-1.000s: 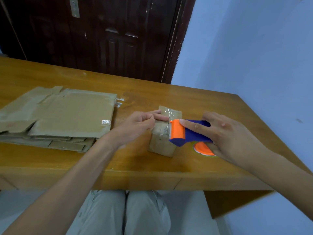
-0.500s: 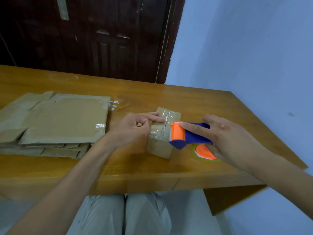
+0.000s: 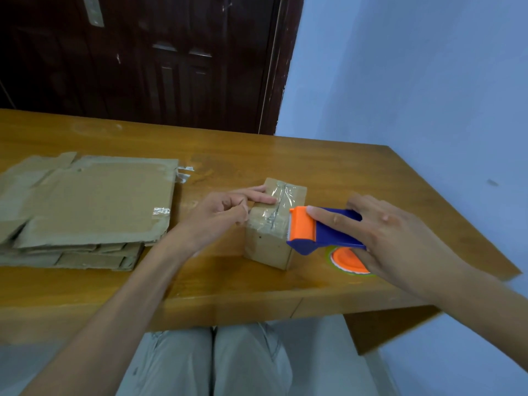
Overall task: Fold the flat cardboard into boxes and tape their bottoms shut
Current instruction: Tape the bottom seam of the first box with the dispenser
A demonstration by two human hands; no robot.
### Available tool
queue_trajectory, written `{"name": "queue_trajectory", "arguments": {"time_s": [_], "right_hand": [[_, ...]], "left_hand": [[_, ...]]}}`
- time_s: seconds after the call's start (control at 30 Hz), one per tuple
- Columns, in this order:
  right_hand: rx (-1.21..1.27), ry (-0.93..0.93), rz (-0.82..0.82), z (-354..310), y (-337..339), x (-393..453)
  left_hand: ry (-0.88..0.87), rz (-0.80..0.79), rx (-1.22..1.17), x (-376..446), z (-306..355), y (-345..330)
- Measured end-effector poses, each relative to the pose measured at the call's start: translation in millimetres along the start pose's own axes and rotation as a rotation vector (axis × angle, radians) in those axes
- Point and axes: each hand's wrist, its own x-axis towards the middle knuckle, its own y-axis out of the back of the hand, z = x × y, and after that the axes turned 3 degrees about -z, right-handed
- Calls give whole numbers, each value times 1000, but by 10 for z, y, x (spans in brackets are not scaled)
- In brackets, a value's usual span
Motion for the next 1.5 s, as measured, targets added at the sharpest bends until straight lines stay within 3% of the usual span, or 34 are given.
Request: {"name": "queue_trajectory", "arguments": {"time_s": [0.2, 0.37, 0.57, 0.8, 0.9, 1.07, 1.1, 1.17, 1.27, 1.4, 1.5], "right_hand": [[41, -51, -23, 0, -67, -74], [63, -122, -2, -91, -161, -160], [88, -183, 50, -193, -255, -221], [105, -174, 70, -180, -296, -233], [98, -163, 74, -162, -303, -228], [125, -160, 50, -166, -309, -207], [133, -165, 47, -175, -309, -204], [133, -174, 51, -161, -308, -205], [121, -167, 72, -117, -299, -224], [116, -180, 57, -110, -310, -176], [135, -177, 67, -84, -355, -155]], "left_hand": [[-4, 42, 101, 39, 11, -58], [-16, 89, 52, 8, -56, -132], [-192, 282, 23, 14, -217, -368], [-39, 66, -37, -4, -137, -142], [-12, 55, 153, 7, -27, -50], [226, 393, 283, 54, 79, -227], [173, 474, 432, 25, 131, -304], [-105, 583, 773, -55, 237, -482], [-371, 425, 915, -167, 109, -629], [-409, 141, 1111, -273, -290, -467], [-412, 125, 1316, -292, -323, -409]]}}
